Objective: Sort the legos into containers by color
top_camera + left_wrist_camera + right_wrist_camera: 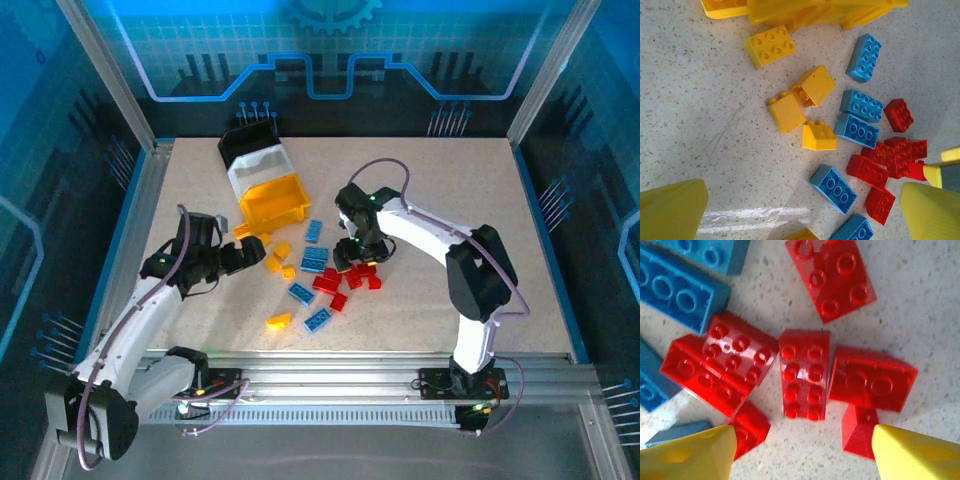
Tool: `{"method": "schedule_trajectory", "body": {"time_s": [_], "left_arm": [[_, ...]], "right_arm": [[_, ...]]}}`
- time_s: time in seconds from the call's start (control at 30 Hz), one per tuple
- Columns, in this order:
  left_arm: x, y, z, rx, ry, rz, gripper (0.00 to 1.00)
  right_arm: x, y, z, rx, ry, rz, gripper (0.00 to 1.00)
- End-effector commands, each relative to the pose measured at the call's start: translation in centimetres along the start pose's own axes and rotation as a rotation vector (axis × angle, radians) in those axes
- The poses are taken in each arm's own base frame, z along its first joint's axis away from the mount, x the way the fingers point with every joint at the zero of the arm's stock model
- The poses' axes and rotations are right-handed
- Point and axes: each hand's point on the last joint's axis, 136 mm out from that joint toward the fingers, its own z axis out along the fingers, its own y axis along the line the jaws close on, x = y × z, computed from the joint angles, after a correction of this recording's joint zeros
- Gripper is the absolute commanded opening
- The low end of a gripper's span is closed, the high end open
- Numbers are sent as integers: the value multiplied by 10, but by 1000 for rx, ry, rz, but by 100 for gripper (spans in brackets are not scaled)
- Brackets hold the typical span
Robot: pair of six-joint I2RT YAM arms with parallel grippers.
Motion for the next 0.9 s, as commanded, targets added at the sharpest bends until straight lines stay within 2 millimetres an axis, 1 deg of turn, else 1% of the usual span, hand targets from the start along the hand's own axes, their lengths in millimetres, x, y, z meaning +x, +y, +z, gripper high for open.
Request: {"method": "schedule_trajectory", "body": {"time_s": [0.0, 0.13, 0.37, 0.57, 0.87], "left_arm": [[12, 3, -4, -5, 34, -1, 99], [16, 6, -8, -11, 34, 0, 99], [14, 6, -12, -16, 21, 4, 99], [10, 4, -11, -14, 10, -9, 99], [8, 6, -8, -21, 7, -37, 99]], "right_arm": [[-11, -1, 5, 51, 11, -78, 73], [-27, -3, 16, 88, 14, -107, 73], [-49, -6, 30, 141, 18, -132, 73], [-60, -15, 38, 162, 19, -115, 72], [-68, -28, 50, 168, 32, -93, 69]]}}
